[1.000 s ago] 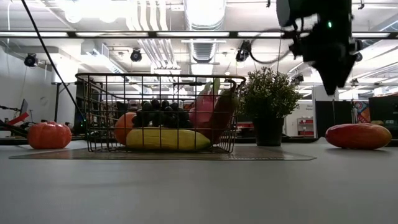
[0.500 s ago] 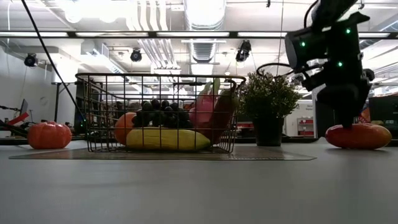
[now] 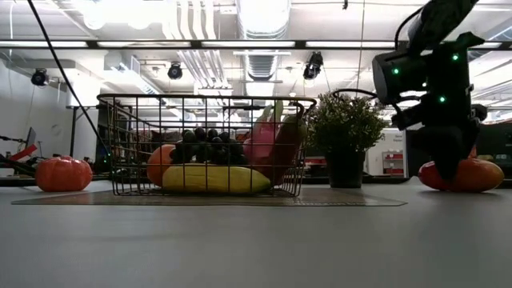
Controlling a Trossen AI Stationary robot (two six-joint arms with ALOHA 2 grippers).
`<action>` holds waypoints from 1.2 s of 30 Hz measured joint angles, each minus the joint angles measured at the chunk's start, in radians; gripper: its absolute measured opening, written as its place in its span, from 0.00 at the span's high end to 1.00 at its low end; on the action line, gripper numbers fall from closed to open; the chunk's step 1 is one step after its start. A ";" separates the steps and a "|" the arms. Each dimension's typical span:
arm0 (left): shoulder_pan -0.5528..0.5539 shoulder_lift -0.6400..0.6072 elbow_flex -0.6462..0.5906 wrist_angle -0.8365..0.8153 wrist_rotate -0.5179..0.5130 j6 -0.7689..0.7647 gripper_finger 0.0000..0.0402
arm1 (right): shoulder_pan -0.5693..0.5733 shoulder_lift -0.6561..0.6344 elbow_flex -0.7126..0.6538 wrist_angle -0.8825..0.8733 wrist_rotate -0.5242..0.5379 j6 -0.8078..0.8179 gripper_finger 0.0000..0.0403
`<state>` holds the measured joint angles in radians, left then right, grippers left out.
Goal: Build produce basket
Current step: Put the mango into the wire basket
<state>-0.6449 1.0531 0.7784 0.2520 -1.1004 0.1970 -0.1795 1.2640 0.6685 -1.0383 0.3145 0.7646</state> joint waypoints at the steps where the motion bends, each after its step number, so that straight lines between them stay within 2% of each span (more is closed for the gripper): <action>1: 0.000 0.000 0.000 0.000 0.000 0.000 0.17 | 0.000 0.000 -0.008 0.009 0.000 0.004 0.14; 5: 0.000 0.000 0.000 0.000 0.000 0.000 0.17 | 0.000 0.000 -0.020 0.016 -0.008 0.012 0.21; 12: 0.000 0.000 0.000 0.000 0.000 0.000 0.17 | 0.000 0.000 -0.021 0.023 -0.023 0.030 0.42; 15: 0.000 0.000 0.000 0.000 0.000 0.000 0.17 | 0.000 0.000 -0.021 0.024 -0.027 0.048 0.47; 26: 0.000 0.000 0.000 0.000 0.000 -0.006 0.17 | 0.029 -0.032 0.054 0.017 -0.110 0.031 0.47; 36: 0.000 0.011 0.000 0.002 0.000 -0.008 0.17 | 0.186 -0.174 0.124 0.034 -0.221 0.068 0.47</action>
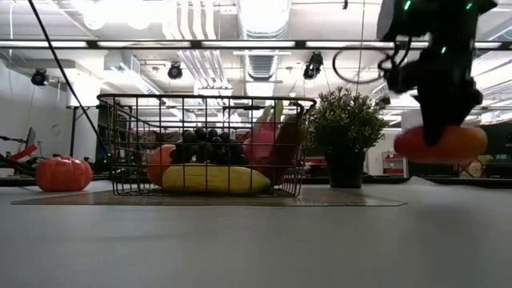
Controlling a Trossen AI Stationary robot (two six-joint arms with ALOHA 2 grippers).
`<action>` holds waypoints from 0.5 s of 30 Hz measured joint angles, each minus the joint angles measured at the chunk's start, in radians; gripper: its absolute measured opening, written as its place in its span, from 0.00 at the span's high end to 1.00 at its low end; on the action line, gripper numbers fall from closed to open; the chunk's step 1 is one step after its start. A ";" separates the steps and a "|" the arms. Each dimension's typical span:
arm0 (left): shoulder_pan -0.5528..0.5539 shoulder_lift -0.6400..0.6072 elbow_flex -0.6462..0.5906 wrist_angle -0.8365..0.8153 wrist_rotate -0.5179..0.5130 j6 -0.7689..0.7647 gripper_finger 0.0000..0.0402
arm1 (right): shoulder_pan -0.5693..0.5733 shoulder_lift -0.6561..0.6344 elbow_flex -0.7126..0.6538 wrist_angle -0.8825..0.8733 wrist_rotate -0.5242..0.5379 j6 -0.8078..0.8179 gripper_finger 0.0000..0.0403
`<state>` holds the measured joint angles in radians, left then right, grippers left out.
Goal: Build produce basket
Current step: Put the mango into the wire basket
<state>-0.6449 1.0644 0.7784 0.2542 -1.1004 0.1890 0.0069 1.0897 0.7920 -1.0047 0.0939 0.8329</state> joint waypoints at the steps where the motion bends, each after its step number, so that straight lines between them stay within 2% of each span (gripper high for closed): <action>1: 0.000 0.001 0.000 0.000 0.000 0.000 0.17 | 0.023 -0.019 0.003 0.014 0.000 0.005 0.47; 9: 0.000 0.015 0.002 0.026 0.001 -0.003 0.17 | 0.236 -0.138 -0.008 0.291 0.035 -0.039 0.47; 12: 0.000 0.021 0.005 0.034 0.001 -0.003 0.17 | 0.314 -0.144 -0.009 0.406 0.124 -0.107 0.47; 15: 0.000 0.033 0.003 0.075 0.002 -0.003 0.17 | 0.378 -0.122 -0.009 0.517 0.260 -0.196 0.47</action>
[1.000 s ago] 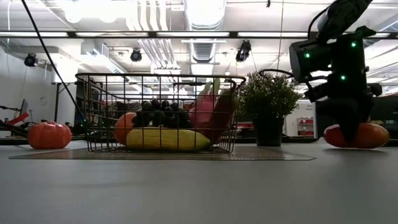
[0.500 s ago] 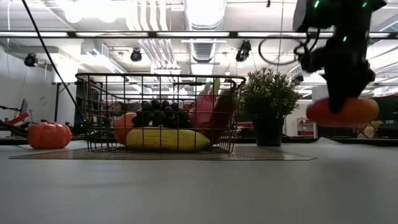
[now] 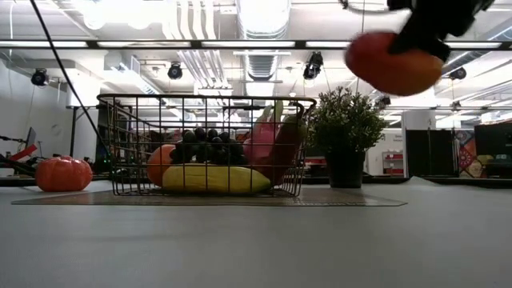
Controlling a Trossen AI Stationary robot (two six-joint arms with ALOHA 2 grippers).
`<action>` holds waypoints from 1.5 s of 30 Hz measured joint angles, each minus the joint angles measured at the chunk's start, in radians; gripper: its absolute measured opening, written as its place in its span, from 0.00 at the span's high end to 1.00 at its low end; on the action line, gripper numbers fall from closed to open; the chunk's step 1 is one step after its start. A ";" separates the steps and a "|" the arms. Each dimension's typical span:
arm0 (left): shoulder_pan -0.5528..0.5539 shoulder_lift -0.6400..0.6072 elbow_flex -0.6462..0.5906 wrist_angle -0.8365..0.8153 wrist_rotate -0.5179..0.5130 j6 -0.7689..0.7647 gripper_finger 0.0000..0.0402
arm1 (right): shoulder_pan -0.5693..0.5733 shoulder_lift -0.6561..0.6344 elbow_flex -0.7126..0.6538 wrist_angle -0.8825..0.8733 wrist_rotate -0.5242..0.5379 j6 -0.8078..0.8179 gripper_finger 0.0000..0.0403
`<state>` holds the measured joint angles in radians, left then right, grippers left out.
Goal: Build produce basket
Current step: Put the mango into the wire basket
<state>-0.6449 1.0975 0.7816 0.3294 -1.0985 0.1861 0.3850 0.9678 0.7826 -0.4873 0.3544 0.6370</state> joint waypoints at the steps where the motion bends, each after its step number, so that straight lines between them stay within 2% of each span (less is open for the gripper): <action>1: 0.000 0.008 -0.001 0.015 -0.001 -0.002 0.17 | 0.017 0.011 0.000 0.035 0.040 -0.033 0.47; 4: 0.002 0.041 -0.001 0.067 0.005 0.001 0.17 | 0.056 0.057 -0.001 0.170 0.145 -0.155 0.47; 7: 0.005 0.076 0.003 0.140 0.040 0.009 0.17 | 0.070 0.112 -0.001 0.328 0.193 -0.288 0.47; 14: 0.015 0.151 0.008 0.284 0.162 0.037 0.17 | 0.067 0.257 -0.001 0.695 0.196 -0.558 0.47; 20: 0.055 0.206 0.029 0.355 0.277 0.059 0.17 | 0.067 0.353 -0.001 0.885 0.195 -0.637 0.47; 23: 0.089 0.233 0.043 0.369 0.343 0.055 0.17 | 0.067 0.379 -0.002 0.921 0.194 -0.639 0.47; 28: 0.147 0.276 0.058 0.382 0.390 0.037 0.17 | 0.067 0.398 -0.002 0.942 0.194 -0.630 0.47; 34: 0.231 0.333 0.064 0.398 0.574 -0.073 0.17 | 0.067 0.401 -0.002 0.943 0.194 -0.625 0.47; 45: 0.305 0.480 0.121 0.422 0.711 -0.181 0.17 | 0.067 0.401 -0.002 0.943 0.195 -0.623 0.47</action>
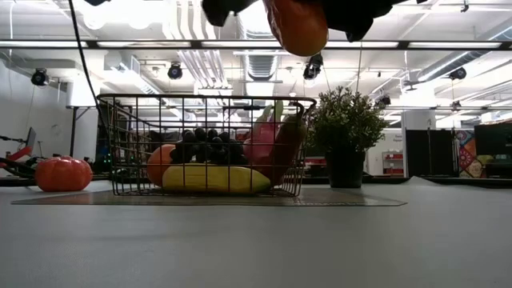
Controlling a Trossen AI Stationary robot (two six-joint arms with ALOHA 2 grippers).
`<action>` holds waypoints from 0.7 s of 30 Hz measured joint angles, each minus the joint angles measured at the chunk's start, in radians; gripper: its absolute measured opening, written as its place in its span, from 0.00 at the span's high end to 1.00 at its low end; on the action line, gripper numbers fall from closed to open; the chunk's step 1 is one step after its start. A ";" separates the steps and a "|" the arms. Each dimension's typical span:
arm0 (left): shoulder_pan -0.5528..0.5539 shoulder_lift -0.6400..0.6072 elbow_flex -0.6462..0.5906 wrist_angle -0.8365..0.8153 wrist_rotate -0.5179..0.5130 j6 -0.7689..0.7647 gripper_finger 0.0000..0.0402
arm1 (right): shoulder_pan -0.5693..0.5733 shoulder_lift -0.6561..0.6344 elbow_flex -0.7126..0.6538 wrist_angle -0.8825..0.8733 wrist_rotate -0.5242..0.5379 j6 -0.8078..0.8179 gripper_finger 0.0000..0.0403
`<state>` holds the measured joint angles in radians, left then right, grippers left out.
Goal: Build produce basket
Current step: Put the mango into the wire basket
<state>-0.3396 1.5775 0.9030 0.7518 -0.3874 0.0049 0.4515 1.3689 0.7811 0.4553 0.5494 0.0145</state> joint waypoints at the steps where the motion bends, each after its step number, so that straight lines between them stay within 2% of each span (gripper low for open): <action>1: 0.000 0.007 0.002 0.000 0.004 0.000 0.17 | 0.000 0.000 0.000 0.000 0.000 0.001 0.47; 7: 0.000 0.014 0.007 0.000 0.004 0.000 0.19 | 0.000 0.000 0.000 0.000 0.001 0.001 0.47; 14: 0.000 0.011 0.006 0.000 0.004 0.000 0.32 | 0.000 0.000 0.000 0.000 0.001 0.001 0.46; 17: 0.000 0.011 0.006 -0.001 0.003 -0.001 0.38 | 0.000 0.000 0.000 0.000 0.001 0.001 0.43; 21: 0.000 0.010 0.005 0.000 0.003 -0.003 0.45 | 0.000 0.000 0.000 -0.001 0.001 0.011 0.34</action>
<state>-0.3397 1.5879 0.9085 0.7516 -0.3847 0.0018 0.4515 1.3689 0.7811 0.4546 0.5504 0.0253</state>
